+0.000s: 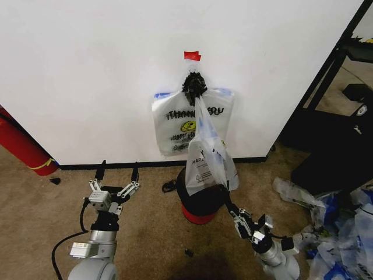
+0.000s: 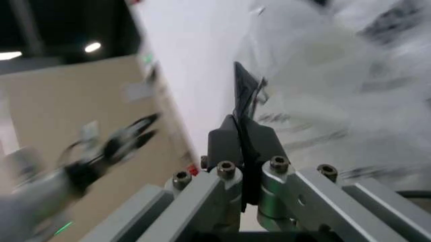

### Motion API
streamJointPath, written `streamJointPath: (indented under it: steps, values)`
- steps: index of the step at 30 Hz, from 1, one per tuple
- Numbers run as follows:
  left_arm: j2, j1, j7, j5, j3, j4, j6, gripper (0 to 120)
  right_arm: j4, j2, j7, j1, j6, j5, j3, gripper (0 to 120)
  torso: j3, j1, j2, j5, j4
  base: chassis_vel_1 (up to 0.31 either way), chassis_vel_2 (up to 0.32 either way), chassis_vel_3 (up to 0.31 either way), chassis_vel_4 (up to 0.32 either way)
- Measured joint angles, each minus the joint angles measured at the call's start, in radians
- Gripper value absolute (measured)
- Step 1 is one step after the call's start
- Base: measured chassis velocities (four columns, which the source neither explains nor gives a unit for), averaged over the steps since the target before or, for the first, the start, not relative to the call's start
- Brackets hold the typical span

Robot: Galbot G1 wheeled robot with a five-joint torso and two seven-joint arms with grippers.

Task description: Pick up the garbage bag from the wall and place it over the trash bin.

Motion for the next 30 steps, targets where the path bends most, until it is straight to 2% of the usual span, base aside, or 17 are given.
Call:
streamJointPath:
  steps: [5, 6, 11, 13, 17, 21, 24, 30]
  values:
    - [-0.005, -0.002, 0.001, 0.01, 0.009, 0.007, 0.0, 100, 0.044, 0.042, 0.205, 0.022, 0.091, 0.068, -0.079, 0, 0.0, 0.0, 0.0, 0.0, 0.0002, 0.0, 0.0, 0.0, 0.0]
    - [-0.005, -0.002, 0.001, 0.01, 0.009, 0.007, 0.0, 100, 0.044, 0.042, 0.205, 0.022, 0.091, 0.068, -0.079, 0, 0.0, 0.0, 0.0, 0.0, 0.0002, 0.0, 0.0, 0.0, 0.0]
    - [0.001, -0.015, 0.006, 0.022, 0.014, 0.022, 0.0, 100, 0.115, 0.067, 0.448, 0.07, 0.189, 0.085, -0.169, 0, 0.0, 0.0, 0.0, -0.0002, 0.0003, 0.0, 0.0, 0.0, 0.0]
    - [0.006, -0.024, 0.009, 0.023, 0.018, 0.026, 0.0, 100, 0.129, 0.068, 0.498, 0.083, 0.199, 0.085, -0.19, 0, 0.0, 0.0, 0.0, -0.0003, 0.0002, 0.0, 0.0, 0.0, 0.0]
    - [0.036, -0.054, 0.02, 0.023, 0.028, 0.033, 0.001, 100, 0.145, 0.064, 0.515, 0.099, 0.197, 0.072, -0.211, 0, 0.0, 0.0, 0.0, -0.0003, 0.0003, 0.0, 0.0, 0.0, 0.0]
    - [0.083, -0.098, 0.023, 0.022, 0.037, 0.042, 0.009, 100, 0.138, 0.059, 0.436, 0.103, 0.187, 0.048, -0.206, 0, 0.0, 0.0, 0.0, -0.0003, -0.0003, 0.0, 0.0, 0.0, 0.0]
    - [0.106, -0.121, 0.024, 0.021, 0.034, 0.044, 0.019, 100, 0.118, 0.058, 0.392, 0.105, 0.185, 0.028, -0.205, 0, 0.0, 0.0, 0.0, -0.0002, 0.0002, 0.0, 0.0, 0.0, 0.0]
    - [0.115, -0.133, 0.024, 0.019, 0.043, 0.059, 0.027, 100, 0.088, 0.048, 0.352, 0.094, 0.189, -0.02, -0.18, 1, 0.0, 0.0, 0.0, -0.0002, 0.0, 0.0, 0.0, 0.0, 0.0]
